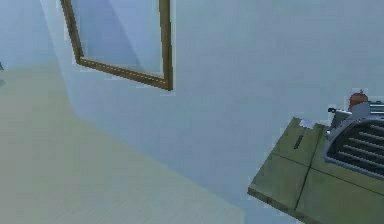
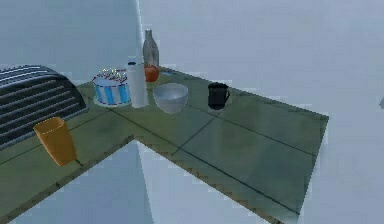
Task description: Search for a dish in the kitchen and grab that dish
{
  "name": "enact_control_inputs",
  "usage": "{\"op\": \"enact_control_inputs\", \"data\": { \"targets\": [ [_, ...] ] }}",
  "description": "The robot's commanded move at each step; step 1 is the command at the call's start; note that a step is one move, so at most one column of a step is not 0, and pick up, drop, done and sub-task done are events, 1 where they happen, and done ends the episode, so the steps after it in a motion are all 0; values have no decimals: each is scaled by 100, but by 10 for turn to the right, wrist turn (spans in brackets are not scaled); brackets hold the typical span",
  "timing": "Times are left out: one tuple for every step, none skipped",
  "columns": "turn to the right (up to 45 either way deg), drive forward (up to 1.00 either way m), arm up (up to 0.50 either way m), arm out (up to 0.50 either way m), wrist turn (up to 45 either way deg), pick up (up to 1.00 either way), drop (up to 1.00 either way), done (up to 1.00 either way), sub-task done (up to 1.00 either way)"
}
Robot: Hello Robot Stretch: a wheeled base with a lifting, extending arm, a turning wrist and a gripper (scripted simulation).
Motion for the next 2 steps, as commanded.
{"op": "enact_control_inputs", "data": {
  "targets": [
    [0,0,50,0,0,0,0,0,0],
    [0,0,38,0,0,0,0,0,0]
  ]
}}
